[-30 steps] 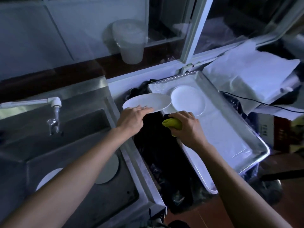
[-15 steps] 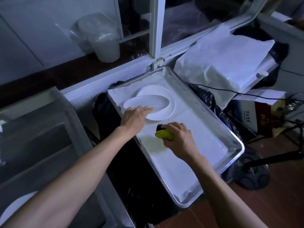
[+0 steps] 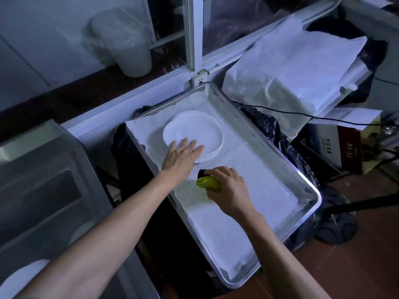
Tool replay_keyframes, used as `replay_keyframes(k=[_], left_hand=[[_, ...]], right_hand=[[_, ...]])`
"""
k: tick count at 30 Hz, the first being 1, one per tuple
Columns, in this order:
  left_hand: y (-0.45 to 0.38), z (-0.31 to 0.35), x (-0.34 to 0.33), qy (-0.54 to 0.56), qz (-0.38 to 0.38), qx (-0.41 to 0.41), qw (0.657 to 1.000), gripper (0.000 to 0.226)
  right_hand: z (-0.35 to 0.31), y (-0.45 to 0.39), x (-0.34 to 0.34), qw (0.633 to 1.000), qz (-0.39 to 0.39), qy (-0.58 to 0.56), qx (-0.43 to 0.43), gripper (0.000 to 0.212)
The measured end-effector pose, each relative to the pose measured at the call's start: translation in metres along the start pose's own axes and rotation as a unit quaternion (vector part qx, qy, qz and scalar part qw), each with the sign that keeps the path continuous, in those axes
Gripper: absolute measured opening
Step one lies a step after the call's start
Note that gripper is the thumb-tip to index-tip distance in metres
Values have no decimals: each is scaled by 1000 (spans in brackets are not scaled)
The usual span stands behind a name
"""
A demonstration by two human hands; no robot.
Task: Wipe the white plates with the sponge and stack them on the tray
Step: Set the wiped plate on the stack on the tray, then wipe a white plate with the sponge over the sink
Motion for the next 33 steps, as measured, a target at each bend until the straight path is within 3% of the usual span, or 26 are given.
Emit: replay_keyframes(k=[15, 21, 25, 33], left_hand=[[-3, 1, -42, -17, -19, -2, 1000, 85], [24, -4, -31, 37, -12, 0, 999, 58], [76, -16, -4, 103, 52, -10, 993, 45], [209, -94, 9, 196, 137, 113, 964, 21]], right_hand=[[11, 10, -1, 1000, 7, -8, -29, 47], [2, 19, 6, 998, 43, -32, -30, 47], [-24, 20, 7, 997, 54, -43, -30, 48], [-136, 25, -22, 995, 56, -71, 48, 46]])
Point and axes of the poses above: each hand's wrist, its own y-axis away from the middle knuckle, its own x-axis out of the back of the hand, z = x × y, the point moved 9 cm from there along -y, towards the middle knuckle, and after that the axes turned 1 degree about z, right-handed, at the moved point
